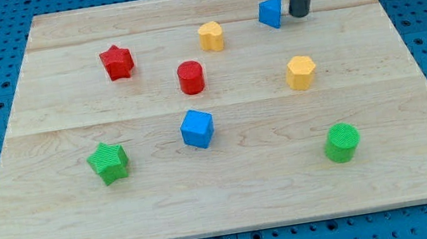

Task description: Slide the blue triangle towards the top center of the board

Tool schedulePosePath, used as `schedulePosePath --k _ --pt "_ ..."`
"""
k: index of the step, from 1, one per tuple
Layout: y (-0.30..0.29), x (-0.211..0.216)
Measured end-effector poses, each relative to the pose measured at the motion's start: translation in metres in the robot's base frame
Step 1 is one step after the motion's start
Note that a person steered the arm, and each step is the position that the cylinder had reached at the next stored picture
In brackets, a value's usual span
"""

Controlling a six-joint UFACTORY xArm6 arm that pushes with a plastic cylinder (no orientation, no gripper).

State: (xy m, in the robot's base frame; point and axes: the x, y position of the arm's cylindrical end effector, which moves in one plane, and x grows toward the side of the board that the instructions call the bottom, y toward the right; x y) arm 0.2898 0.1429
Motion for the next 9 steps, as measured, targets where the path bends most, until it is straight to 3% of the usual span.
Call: schedulePosePath --k 1,2,3,4,5,7,9 --pt "-0.033 -0.015" --pt "-0.056 -0.060" --pt "-0.038 -0.057" --pt "-0.030 -0.081" --pt "-0.048 -0.096" --pt "-0.076 -0.066" --pt "-0.023 -0.012"
